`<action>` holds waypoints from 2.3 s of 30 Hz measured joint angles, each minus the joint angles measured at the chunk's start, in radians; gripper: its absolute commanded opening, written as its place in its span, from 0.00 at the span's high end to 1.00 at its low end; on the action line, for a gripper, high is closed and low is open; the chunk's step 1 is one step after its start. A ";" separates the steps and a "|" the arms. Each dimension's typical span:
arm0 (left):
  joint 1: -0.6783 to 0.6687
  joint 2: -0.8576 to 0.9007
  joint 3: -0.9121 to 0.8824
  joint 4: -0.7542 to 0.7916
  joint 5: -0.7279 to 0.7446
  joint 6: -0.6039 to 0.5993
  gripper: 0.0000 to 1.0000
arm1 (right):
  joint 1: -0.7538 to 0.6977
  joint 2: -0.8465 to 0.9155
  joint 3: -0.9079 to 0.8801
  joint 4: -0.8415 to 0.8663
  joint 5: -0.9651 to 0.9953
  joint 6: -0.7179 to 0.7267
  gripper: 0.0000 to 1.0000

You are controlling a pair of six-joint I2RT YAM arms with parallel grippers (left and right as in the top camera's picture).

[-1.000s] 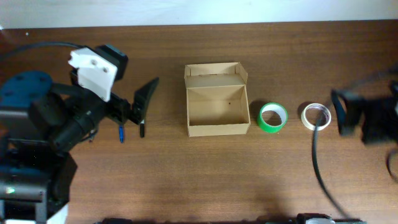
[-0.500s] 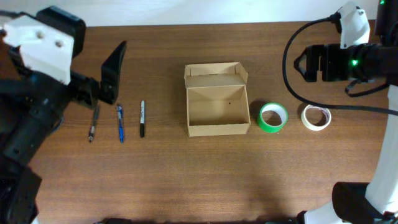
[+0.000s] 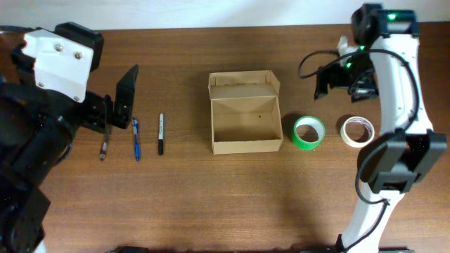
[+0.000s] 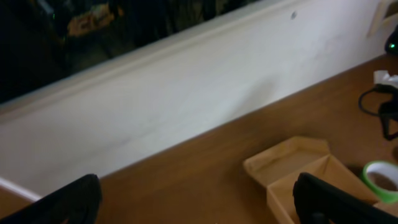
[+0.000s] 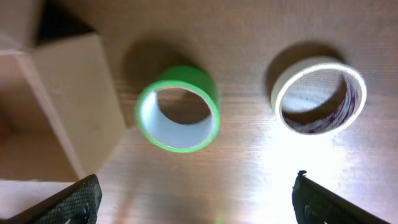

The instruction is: Pack container

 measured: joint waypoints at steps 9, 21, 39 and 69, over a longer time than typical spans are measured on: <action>0.000 0.153 -0.018 0.002 -0.056 0.000 0.05 | 0.025 -0.016 -0.013 -0.005 0.056 0.000 0.07; 0.000 0.375 -0.079 0.032 -0.070 0.001 0.05 | 0.111 -0.069 -0.019 0.069 0.145 0.042 0.21; 0.000 0.359 -0.079 0.035 -0.071 0.001 0.04 | 0.465 -0.469 -0.295 0.077 0.396 0.261 0.17; -0.001 0.359 -0.079 0.035 -0.042 0.004 0.03 | 0.082 -0.496 -0.989 0.830 0.187 0.358 0.27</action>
